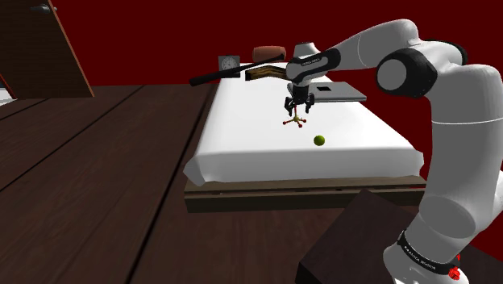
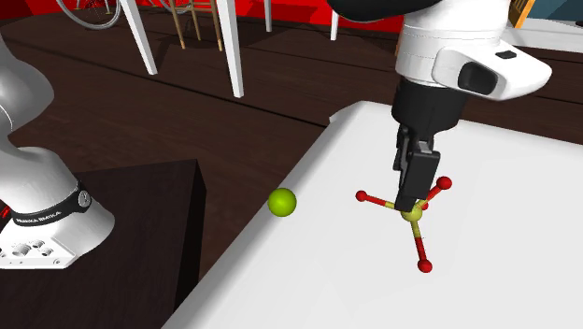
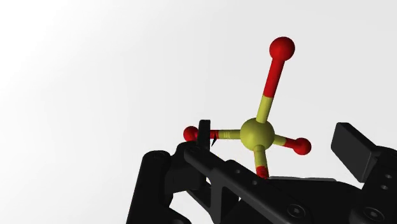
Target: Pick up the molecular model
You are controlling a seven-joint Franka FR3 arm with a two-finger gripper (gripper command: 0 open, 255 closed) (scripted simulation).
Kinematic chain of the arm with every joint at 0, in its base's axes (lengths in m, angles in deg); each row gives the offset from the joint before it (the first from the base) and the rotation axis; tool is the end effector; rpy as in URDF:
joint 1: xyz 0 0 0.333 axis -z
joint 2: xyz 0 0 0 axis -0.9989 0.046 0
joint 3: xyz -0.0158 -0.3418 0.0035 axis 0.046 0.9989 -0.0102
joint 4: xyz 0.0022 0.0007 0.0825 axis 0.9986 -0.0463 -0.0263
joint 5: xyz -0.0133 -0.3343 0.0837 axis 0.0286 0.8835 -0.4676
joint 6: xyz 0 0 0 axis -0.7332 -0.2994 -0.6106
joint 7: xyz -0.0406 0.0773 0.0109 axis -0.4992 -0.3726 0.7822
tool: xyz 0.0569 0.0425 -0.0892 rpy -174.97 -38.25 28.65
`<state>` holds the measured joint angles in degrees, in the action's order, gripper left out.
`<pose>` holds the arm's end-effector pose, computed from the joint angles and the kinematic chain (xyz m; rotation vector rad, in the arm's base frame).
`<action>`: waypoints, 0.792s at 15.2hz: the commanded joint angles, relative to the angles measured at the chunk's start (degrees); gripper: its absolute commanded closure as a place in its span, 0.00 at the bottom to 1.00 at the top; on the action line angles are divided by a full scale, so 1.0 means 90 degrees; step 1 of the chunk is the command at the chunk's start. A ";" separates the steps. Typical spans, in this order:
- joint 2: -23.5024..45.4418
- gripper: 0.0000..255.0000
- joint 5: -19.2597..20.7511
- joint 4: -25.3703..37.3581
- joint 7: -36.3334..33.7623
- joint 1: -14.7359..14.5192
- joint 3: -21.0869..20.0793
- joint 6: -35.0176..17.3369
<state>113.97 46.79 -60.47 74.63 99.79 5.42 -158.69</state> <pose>0.6160 -0.2045 0.4492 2.9732 -0.7524 0.0366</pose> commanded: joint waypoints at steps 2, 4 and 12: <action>0.0156 0.00 -0.0012 -0.0011 -0.0041 0.0021 0.0015 -0.0171; 0.0208 0.00 -0.0015 -0.0106 -0.0046 0.0023 0.0013 -0.0317; 0.0309 1.00 -0.0022 -0.0263 -0.0059 0.0023 0.0007 -0.0576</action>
<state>116.74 46.60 -62.80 74.09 100.00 5.49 -163.85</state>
